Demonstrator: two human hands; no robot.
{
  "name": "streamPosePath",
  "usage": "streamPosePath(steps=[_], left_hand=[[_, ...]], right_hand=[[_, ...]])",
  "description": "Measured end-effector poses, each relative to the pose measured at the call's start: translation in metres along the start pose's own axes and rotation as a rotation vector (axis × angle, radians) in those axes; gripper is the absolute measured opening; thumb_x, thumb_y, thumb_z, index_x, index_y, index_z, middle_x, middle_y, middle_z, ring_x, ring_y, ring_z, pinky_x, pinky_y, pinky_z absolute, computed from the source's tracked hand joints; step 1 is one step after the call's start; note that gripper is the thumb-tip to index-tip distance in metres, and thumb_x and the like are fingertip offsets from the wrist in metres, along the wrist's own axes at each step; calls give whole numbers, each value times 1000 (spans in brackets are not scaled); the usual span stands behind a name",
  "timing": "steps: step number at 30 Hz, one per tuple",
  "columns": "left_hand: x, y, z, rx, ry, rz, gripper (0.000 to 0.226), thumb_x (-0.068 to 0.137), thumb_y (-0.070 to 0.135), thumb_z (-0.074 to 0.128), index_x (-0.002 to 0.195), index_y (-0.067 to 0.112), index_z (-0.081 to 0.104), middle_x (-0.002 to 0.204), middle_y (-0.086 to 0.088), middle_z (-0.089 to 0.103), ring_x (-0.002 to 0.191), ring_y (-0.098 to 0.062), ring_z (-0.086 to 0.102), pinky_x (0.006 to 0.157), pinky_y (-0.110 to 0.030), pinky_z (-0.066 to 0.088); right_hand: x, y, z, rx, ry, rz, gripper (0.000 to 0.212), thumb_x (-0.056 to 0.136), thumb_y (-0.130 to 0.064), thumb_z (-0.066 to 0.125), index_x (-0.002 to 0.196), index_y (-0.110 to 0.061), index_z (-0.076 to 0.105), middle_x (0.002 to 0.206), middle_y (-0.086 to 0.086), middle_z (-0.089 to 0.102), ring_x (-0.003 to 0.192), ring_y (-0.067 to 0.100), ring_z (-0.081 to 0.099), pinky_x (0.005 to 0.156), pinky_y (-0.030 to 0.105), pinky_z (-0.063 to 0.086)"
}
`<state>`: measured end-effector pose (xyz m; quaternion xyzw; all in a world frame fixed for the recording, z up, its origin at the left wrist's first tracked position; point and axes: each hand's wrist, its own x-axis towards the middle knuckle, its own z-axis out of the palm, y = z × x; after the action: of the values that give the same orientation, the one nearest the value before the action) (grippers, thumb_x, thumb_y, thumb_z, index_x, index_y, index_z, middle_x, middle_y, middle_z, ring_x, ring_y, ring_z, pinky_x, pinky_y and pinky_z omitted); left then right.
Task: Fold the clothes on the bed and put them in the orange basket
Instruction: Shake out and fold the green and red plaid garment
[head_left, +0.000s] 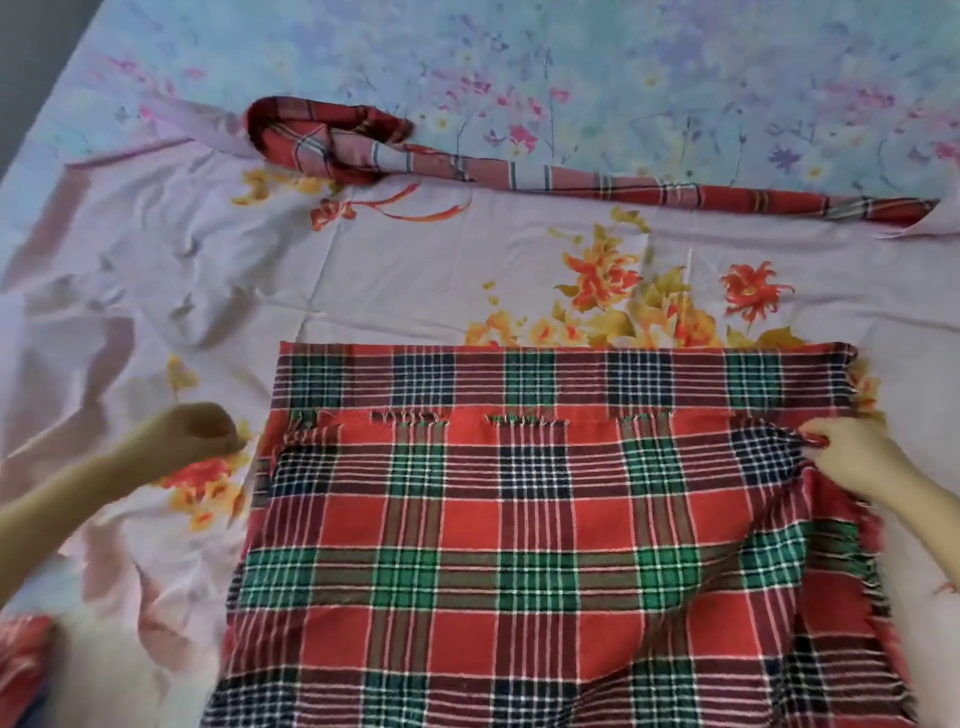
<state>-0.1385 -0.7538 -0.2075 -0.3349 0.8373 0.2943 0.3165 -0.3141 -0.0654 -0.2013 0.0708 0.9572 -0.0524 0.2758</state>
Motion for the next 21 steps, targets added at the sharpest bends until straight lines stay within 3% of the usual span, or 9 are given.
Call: streamPosePath(steps=[2,4,6,9,12,14,16,19,21], left_hand=[[-59,67,28,-16,-51,-37,22,80,28,73,80,8,62,72,-12,66,63,-22,62,62,-30,54],[-61,70,48,85,-123,-120,41,82,44,65,71,6,54,64,-8,60,58,-21,59,54,-27,51],[-62,74,66,75,-107,-197,50,81,56,58,78,7,47,63,-7,53,57,-21,55,50,-25,46],[-69,81,73,-152,-36,-285,50,80,53,63,101,9,50,76,-9,60,66,-21,58,52,-25,44],[-72,79,71,-523,-112,-363,41,84,28,68,112,1,56,82,-12,65,63,-21,63,46,-26,53],[-74,81,68,-780,-211,-335,29,90,4,58,118,2,52,85,-13,65,63,-21,66,47,-28,56],[-75,83,65,-956,-257,-238,34,87,-9,52,115,10,54,89,-11,69,71,-23,68,56,-32,58],[-79,88,58,-1050,-358,-28,29,72,3,68,99,13,68,92,-8,72,83,-22,70,72,-33,57],[-82,91,53,-1053,-367,16,22,72,7,69,94,9,69,87,-9,72,77,-19,71,67,-28,58]], right_hand=[[1,-8,7,-39,-4,28,32,85,-7,60,116,-4,64,117,23,63,105,40,58,87,40,46],[1,-14,9,-98,-4,51,37,82,-10,59,118,-12,63,113,20,65,100,38,61,82,40,51],[0,-18,9,-140,2,61,43,79,-11,56,122,-16,60,116,19,64,102,37,61,83,41,52],[-8,-21,10,-183,-10,61,39,83,-17,54,122,-14,58,115,18,64,102,36,60,81,39,50],[-17,-23,10,-190,-7,59,32,86,-17,51,116,-12,59,108,17,65,97,35,61,75,37,49],[-21,-24,12,-205,3,79,35,88,-15,49,122,-13,56,114,17,63,100,35,59,75,36,47],[-26,-27,12,-238,15,99,41,89,-14,48,130,-16,51,121,16,60,105,35,58,77,36,45],[-33,-29,10,-254,17,100,51,87,-10,47,137,-20,45,128,14,57,109,34,57,82,36,47],[-36,-27,5,-225,45,114,53,86,-6,48,137,-20,46,127,15,58,107,34,58,81,37,48]])
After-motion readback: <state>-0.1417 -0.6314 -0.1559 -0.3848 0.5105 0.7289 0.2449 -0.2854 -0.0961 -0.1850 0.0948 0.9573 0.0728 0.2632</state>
